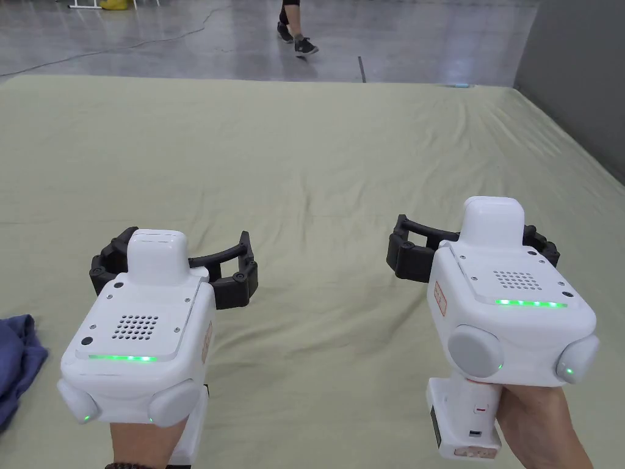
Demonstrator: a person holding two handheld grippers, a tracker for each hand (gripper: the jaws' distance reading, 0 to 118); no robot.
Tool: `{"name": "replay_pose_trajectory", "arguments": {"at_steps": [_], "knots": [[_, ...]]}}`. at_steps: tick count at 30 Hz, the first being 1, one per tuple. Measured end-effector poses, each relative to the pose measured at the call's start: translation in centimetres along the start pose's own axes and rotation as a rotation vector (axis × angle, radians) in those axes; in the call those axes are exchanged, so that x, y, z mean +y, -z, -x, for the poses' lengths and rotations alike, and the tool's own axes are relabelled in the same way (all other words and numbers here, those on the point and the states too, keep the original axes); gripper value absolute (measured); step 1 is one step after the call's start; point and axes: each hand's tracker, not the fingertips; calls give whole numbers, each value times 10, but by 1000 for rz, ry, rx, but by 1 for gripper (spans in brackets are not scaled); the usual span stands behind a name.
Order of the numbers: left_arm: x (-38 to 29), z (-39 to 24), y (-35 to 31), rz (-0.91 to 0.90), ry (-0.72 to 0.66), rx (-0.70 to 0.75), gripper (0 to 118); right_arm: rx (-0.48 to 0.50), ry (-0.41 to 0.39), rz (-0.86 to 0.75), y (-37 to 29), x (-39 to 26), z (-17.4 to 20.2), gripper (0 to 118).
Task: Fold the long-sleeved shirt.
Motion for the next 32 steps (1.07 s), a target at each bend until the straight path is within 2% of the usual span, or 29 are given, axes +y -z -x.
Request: {"name": "replay_pose_trajectory", "arguments": {"at_steps": [7,10,12,16,21,23,32], "knots": [[0,0,0,2,4,-5,118,-65,-30,8,3,-3,6,118],[-1,0,0,7,6,-5,118,-79,-16,17,4,-1,7,118],[-1,0,0,9,5,-1,118,-28,20,23,6,-1,3,118],[1,1,0,5,8,1,118,-94,18,20,3,1,3,118],[2,3,1,2,5,6,118,-146,-80,-109,-4,-5,7,118],[3,2,0,1,5,9,118,-121,-101,-149,-8,-10,6,118],[3,0,-1,-1,1,3,118,33,-90,-152,-13,-16,2,118]]}}
